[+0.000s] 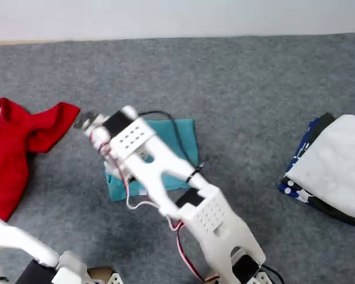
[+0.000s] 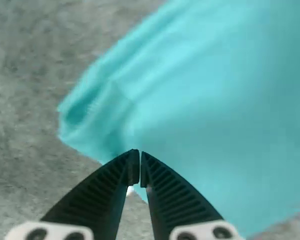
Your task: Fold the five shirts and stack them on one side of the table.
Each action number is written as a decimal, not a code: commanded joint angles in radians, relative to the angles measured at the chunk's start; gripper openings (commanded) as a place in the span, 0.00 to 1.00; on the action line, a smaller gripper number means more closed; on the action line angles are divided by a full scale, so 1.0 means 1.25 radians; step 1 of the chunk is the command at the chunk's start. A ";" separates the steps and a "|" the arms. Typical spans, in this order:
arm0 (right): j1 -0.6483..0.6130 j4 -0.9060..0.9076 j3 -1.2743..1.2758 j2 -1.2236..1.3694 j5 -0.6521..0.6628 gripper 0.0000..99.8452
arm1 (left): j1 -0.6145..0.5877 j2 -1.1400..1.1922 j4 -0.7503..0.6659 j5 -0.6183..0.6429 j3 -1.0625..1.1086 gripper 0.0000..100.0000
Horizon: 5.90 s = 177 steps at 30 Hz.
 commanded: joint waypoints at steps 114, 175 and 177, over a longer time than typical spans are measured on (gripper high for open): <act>0.487 0.031 -0.021 -0.191 -0.701 0.26 | 0.092 -0.011 0.038 -0.077 -0.014 0.01; 0.958 0.037 0.001 -0.439 -0.247 0.01 | 0.093 -0.011 0.066 -0.077 -0.017 0.01; 0.991 0.037 0.032 -0.444 -0.217 0.01 | 0.093 -0.011 0.065 -0.079 -0.018 0.01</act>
